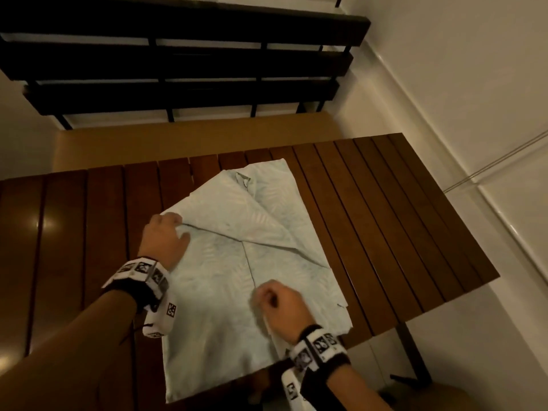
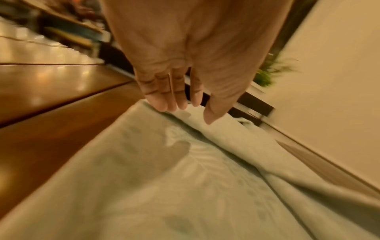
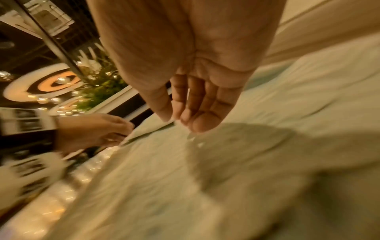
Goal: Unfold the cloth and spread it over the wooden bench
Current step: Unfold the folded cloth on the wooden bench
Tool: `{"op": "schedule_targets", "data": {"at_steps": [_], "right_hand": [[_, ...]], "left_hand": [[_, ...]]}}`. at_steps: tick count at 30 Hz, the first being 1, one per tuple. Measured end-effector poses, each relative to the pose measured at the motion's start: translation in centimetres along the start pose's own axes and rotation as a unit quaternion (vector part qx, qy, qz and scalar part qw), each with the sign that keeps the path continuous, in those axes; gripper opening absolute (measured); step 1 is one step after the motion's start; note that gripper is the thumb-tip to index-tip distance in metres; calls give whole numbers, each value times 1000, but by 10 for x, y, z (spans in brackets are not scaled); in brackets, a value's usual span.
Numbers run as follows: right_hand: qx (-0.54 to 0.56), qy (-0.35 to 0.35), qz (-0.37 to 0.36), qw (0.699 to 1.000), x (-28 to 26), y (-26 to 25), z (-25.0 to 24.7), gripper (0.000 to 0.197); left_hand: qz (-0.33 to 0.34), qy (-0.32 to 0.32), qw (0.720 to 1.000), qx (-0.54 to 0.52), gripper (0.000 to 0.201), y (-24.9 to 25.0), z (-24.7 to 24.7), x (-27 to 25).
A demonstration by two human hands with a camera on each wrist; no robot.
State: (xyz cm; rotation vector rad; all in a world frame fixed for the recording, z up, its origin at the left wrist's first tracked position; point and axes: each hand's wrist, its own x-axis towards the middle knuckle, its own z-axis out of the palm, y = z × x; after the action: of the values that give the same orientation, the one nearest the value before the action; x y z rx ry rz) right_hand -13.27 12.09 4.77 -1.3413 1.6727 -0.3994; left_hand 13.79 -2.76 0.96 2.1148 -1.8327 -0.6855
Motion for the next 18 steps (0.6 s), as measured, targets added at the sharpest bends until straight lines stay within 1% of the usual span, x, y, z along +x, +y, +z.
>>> {"op": "schedule_targets", "data": {"at_steps": [1, 3, 4, 5, 7, 9, 11, 12, 13, 14, 16, 18], "right_hand": [[-5, 41, 21, 999, 0, 16, -20, 7], [-60, 122, 53, 989, 7, 50, -60, 18], [-91, 143, 65, 983, 10, 63, -76, 26], [-108, 148, 75, 980, 18, 74, -90, 33], [-129, 117, 84, 981, 31, 87, -107, 42], [-161, 77, 57, 982, 47, 96, -116, 40], [-166, 55, 26, 984, 60, 104, -116, 25], [-164, 47, 12, 985, 65, 107, -116, 16], [-163, 41, 4, 986, 69, 109, -117, 11], [-155, 38, 2, 987, 71, 111, -118, 10], [-127, 19, 4, 992, 63, 97, -122, 8], [-84, -13, -26, 996, 48, 76, -122, 6]], "left_hand": [[45, -5, 999, 21, 42, 17, 6, -3], [135, -12, 988, 76, 50, 52, 21, -4], [178, -18, 977, 116, 53, 68, 28, -4], [222, -25, 962, 160, 54, 83, 35, -1], [269, -55, 929, 246, 56, 104, 47, 7], [293, -89, 901, 308, 52, 117, 55, 18], [312, -113, 877, 348, 39, 123, 57, 25], [312, -118, 872, 358, 33, 123, 57, 29], [306, -118, 875, 356, 30, 123, 56, 33], [285, -125, 884, 348, 29, 121, 52, 39], [241, -118, 912, 310, 28, 116, 35, 49], [221, -93, 937, 254, 21, 113, 15, 62]]}}
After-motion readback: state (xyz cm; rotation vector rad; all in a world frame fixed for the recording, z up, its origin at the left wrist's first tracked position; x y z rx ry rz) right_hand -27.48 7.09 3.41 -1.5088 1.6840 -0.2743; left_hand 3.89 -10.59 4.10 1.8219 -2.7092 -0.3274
